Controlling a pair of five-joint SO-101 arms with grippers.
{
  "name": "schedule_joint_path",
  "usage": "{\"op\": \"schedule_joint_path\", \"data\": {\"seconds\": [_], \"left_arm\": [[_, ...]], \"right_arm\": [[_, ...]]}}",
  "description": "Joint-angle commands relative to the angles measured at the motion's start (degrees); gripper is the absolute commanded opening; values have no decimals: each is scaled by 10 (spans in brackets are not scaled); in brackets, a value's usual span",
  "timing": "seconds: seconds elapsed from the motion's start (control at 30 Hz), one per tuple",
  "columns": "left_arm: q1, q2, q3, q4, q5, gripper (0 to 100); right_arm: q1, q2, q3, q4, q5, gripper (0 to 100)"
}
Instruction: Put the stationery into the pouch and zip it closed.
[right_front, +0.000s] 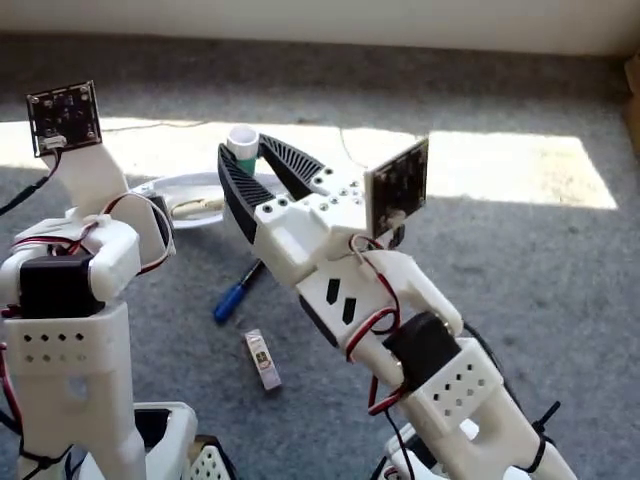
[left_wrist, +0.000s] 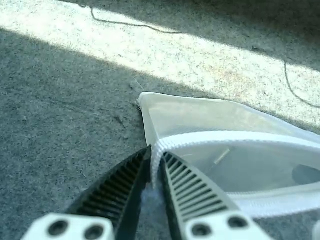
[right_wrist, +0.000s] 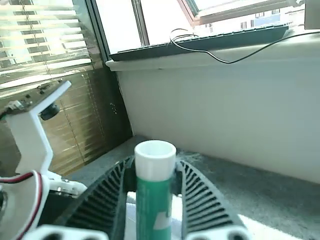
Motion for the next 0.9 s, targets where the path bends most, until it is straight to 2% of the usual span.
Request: {"op": "schedule_joint_path", "data": {"seconds": [0.0, 0.1, 0.3, 0.87], "left_arm": [[7, -9, -7, -11, -5, 7], [7, -9, -7, -11, -5, 7], [7, -9, -7, -11, -5, 7], [7, -14, 7, -16, -5, 7]], "right_arm": [[-7, -22, 62, -145, 22, 5], [-8, -4, 97, -210, 56, 5], [-6, 56, 115, -310, 59, 5], [-8, 121, 116, -310, 60, 9]]}}
